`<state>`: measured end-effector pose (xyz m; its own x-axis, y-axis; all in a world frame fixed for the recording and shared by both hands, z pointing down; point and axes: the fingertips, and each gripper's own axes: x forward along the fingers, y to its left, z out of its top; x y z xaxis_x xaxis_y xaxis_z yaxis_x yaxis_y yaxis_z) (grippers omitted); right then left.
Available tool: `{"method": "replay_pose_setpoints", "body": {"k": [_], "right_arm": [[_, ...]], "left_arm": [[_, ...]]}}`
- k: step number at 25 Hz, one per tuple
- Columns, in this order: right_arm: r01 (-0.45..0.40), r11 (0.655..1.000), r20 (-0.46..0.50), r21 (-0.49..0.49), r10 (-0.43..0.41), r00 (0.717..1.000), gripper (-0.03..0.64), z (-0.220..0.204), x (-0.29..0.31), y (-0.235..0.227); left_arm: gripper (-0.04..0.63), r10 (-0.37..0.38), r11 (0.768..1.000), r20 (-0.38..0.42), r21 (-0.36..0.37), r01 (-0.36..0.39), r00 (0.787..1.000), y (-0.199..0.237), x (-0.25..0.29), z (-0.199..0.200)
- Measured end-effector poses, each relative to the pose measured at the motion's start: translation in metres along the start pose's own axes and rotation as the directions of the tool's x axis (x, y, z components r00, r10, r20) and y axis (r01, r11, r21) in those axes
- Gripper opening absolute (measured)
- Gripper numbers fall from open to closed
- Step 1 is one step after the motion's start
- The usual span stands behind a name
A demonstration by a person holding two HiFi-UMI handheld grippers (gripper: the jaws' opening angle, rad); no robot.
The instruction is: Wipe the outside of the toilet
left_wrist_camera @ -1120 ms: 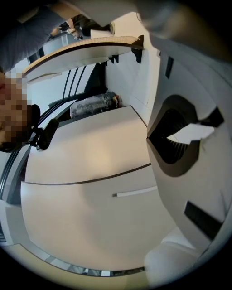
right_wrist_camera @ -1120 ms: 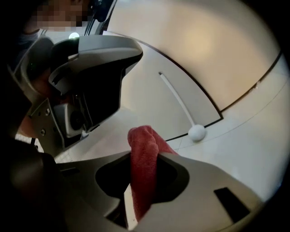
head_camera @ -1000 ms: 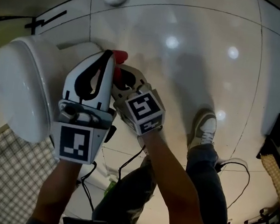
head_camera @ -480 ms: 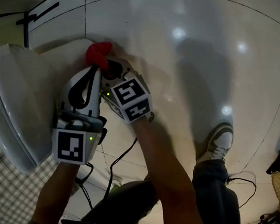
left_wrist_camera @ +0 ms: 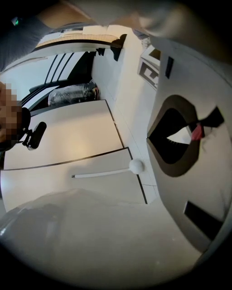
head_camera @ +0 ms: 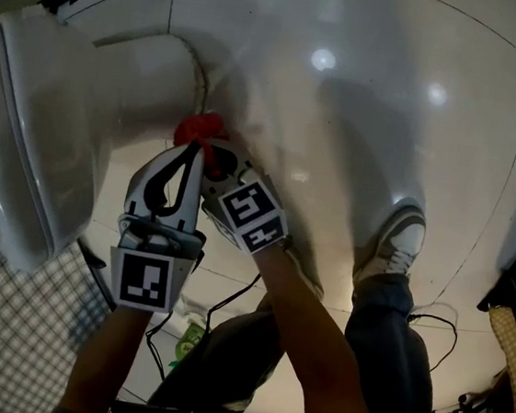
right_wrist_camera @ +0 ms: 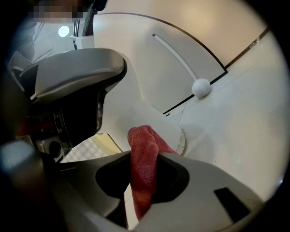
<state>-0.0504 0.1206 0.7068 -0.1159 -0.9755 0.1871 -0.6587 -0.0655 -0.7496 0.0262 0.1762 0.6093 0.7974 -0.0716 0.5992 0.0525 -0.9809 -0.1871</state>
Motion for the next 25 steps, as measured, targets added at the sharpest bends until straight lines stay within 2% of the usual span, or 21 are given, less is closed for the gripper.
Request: {"method": "replay_pose_setpoints", "body": {"k": [3, 6, 10, 12, 14, 17, 18, 21, 25], "right_arm": [[0.01, 1.0, -0.008, -0.029, -0.01, 1.0, 0.084, -0.001, -0.015, 0.007], [0.022, 0.998, -0.01, -0.052, -0.022, 1.0, 0.084, 0.017, -0.037, 0.032], [-0.026, 0.989, -0.056, -0.148, 0.018, 0.998, 0.084, 0.057, -0.057, 0.116], [-0.087, 0.969, -0.111, -0.231, 0.063, 0.992, 0.084, 0.08, -0.068, 0.158], [-0.136, 0.947, -0.155, -0.291, 0.094, 0.984, 0.084, 0.107, -0.081, 0.194], [-0.17, 0.931, -0.195, -0.323, 0.11, 0.975, 0.084, 0.152, -0.099, 0.233], [-0.185, 0.923, -0.21, -0.337, 0.118, 0.971, 0.084, 0.165, -0.101, 0.245], [-0.262, 0.885, -0.262, -0.385, 0.168, 0.95, 0.084, 0.19, -0.097, 0.289], [-0.397, 0.823, -0.369, -0.406, 0.25, 0.895, 0.084, 0.19, -0.078, 0.349]], "left_arm": [[0.014, 0.05, 0.998, -0.011, -0.049, -0.05, 0.999, -0.003, -0.025, -0.006], [0.014, 0.099, 0.988, -0.022, -0.119, -0.101, 0.995, -0.002, -0.06, -0.001], [0.014, 0.16, 0.966, -0.037, -0.198, -0.164, 0.986, 0.021, -0.125, 0.019], [0.014, 0.229, 0.938, -0.029, -0.262, -0.228, 0.973, 0.036, -0.154, 0.036], [0.014, 0.304, 0.899, -0.016, -0.328, -0.292, 0.953, 0.048, -0.179, 0.061], [0.014, 0.406, 0.84, -0.01, -0.389, -0.378, 0.914, 0.066, -0.211, 0.099], [0.014, 0.447, 0.812, -0.012, -0.414, -0.411, 0.895, 0.074, -0.223, 0.109], [0.014, 0.567, 0.707, -0.038, -0.491, -0.51, 0.823, 0.102, -0.272, 0.122], [0.014, 0.683, 0.577, -0.095, -0.537, -0.615, 0.724, 0.125, -0.333, 0.113]]}}
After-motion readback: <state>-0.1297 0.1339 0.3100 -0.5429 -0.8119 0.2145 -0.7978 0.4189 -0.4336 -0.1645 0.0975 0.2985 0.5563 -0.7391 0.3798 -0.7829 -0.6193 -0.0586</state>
